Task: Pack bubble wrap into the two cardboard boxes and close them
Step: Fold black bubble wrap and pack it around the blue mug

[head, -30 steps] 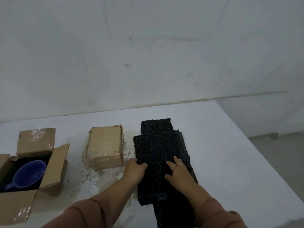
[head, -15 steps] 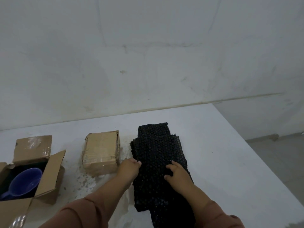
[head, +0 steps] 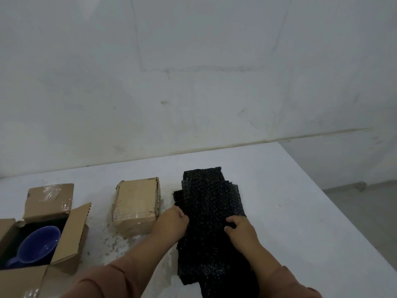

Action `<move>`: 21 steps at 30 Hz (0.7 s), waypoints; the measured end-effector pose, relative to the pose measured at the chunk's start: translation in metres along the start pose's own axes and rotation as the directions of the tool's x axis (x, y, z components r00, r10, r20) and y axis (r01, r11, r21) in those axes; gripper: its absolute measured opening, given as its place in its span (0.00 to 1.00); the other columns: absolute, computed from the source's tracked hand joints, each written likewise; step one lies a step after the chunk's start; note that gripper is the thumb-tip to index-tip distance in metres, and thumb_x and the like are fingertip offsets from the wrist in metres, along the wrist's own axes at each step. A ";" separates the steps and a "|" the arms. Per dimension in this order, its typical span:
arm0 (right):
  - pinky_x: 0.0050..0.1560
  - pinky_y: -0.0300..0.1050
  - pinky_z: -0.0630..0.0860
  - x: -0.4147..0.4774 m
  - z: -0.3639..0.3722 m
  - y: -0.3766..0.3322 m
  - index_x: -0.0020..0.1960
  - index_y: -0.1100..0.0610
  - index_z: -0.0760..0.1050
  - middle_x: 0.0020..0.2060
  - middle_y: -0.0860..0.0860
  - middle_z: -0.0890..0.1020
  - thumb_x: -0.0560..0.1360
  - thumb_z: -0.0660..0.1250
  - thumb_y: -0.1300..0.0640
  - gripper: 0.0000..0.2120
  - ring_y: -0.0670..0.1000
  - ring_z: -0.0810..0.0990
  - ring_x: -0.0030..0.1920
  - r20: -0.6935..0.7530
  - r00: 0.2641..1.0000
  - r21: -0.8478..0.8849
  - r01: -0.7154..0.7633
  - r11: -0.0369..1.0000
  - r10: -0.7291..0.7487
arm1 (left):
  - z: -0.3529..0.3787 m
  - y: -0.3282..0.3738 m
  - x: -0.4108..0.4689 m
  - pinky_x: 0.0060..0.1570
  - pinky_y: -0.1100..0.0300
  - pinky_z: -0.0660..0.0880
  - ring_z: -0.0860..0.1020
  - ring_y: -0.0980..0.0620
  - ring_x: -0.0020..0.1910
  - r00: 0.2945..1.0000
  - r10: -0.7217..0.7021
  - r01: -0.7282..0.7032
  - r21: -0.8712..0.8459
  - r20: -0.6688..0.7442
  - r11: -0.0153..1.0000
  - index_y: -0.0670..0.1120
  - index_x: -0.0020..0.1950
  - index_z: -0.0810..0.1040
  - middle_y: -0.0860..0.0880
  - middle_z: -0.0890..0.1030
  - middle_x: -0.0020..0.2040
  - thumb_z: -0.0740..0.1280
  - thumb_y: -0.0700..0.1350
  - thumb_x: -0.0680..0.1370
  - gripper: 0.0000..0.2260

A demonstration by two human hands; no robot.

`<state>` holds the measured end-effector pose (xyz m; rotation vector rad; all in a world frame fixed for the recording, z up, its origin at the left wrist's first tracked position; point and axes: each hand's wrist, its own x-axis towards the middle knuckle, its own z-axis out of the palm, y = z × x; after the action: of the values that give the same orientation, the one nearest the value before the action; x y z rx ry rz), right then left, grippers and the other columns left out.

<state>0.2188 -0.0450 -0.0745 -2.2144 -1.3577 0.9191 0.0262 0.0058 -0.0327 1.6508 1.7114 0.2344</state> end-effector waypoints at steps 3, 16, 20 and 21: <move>0.52 0.32 0.63 -0.001 0.000 -0.001 0.64 0.55 0.73 0.66 0.53 0.71 0.76 0.65 0.56 0.17 0.51 0.73 0.62 0.009 1.000 0.009 -0.007 1.000 0.007 | 0.000 0.003 -0.003 0.32 0.60 0.66 0.72 0.53 0.34 1.000 0.007 -0.007 -0.029 0.013 1.000 0.50 0.37 0.68 0.51 0.74 0.34 0.60 0.46 0.79 0.10; 0.67 0.47 0.67 0.001 0.006 -0.009 0.73 0.52 0.58 0.67 0.56 0.64 0.72 0.68 0.53 0.32 0.56 0.67 0.66 0.076 0.996 -0.080 -0.042 0.996 0.049 | -0.004 0.000 -0.002 0.34 0.58 0.67 0.73 0.53 0.33 0.995 0.031 -0.040 -0.091 -0.094 0.995 0.48 0.36 0.68 0.50 0.74 0.33 0.61 0.43 0.77 0.09; 0.64 0.51 0.68 0.000 0.011 -0.014 0.72 0.48 0.59 0.64 0.56 0.65 0.73 0.62 0.59 0.29 0.58 0.71 0.61 0.075 0.996 -0.113 -0.044 0.993 0.053 | 0.003 -0.002 -0.002 0.36 0.58 0.70 0.72 0.51 0.34 0.997 -0.076 0.081 -0.285 0.029 0.955 0.46 0.38 0.69 0.48 0.74 0.35 0.61 0.42 0.78 0.09; 0.64 0.52 0.68 0.001 0.012 -0.015 0.70 0.47 0.61 0.64 0.56 0.66 0.74 0.61 0.61 0.27 0.58 0.72 0.60 0.062 0.997 -0.111 -0.044 0.993 0.051 | 0.005 -0.004 -0.002 0.37 0.57 0.71 0.72 0.50 0.35 0.993 -0.102 0.119 -0.339 0.065 0.933 0.46 0.39 0.70 0.47 0.74 0.36 0.61 0.43 0.78 0.08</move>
<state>0.2008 -0.0377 -0.0742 -2.3265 -1.4214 0.9631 0.0258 0.0020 -0.0375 1.2914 1.6166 0.4120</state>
